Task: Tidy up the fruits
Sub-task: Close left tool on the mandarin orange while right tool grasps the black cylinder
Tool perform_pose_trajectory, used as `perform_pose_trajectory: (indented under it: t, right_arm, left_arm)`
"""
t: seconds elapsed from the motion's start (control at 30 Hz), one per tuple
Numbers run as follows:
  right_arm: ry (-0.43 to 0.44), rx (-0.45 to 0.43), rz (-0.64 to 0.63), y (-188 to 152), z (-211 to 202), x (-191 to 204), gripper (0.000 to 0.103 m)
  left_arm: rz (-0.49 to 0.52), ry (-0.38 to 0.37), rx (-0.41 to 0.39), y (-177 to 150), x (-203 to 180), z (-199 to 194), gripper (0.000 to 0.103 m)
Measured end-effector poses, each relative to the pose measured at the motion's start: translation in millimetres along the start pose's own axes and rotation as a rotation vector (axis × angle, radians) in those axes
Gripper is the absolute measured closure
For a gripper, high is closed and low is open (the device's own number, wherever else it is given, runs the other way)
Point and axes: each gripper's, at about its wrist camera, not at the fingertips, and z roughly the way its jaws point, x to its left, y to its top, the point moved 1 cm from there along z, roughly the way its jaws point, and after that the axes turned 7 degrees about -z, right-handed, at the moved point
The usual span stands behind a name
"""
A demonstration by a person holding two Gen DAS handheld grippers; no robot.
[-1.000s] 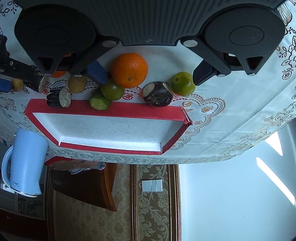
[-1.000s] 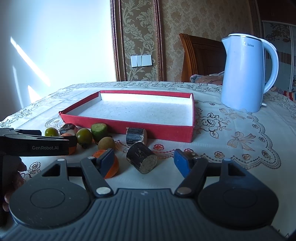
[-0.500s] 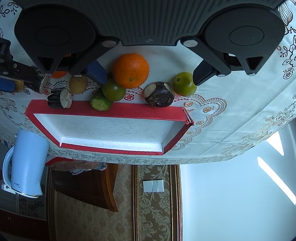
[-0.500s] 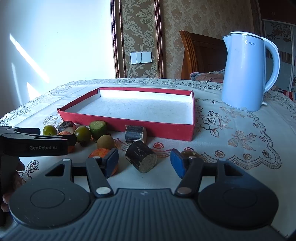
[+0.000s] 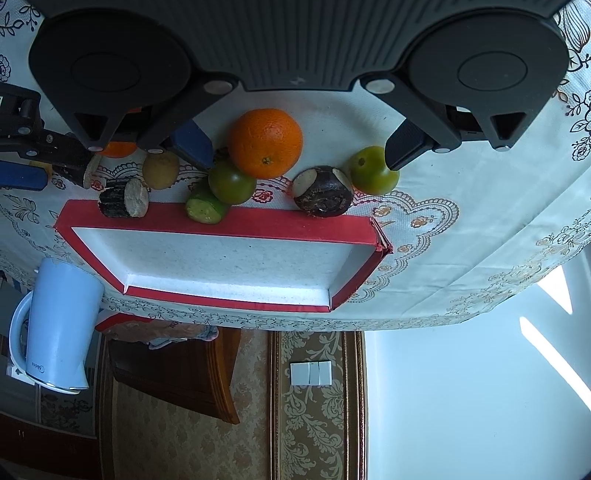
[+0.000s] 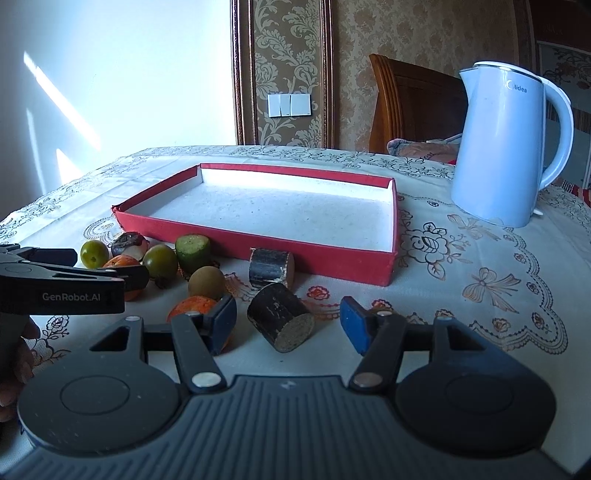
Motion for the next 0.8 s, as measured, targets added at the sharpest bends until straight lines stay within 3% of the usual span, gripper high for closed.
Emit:
perform_pose_trajectory:
  t: [0.1, 0.43, 0.5, 0.8]
  right_arm:
    - [0.016, 0.021, -0.002, 0, 5, 0, 0.052]
    - [0.039, 0.056, 0.011, -1, 12, -2, 0.052]
    - [0.049, 0.063, 0.020, -2, 12, -4, 0.062]
    - [0.058, 0.065, 0.040, -2, 15, -6, 0.062]
  left_arm:
    - [0.009, -0.005, 0.001, 0, -1, 0, 0.003]
    - [0.011, -0.009, 0.022, 0, -2, 3, 0.003]
    - [0.019, -0.004, 0.030, 0, -3, 5, 0.003]
    - [0.039, 0.008, 0.043, -1, -6, 7, 0.003]
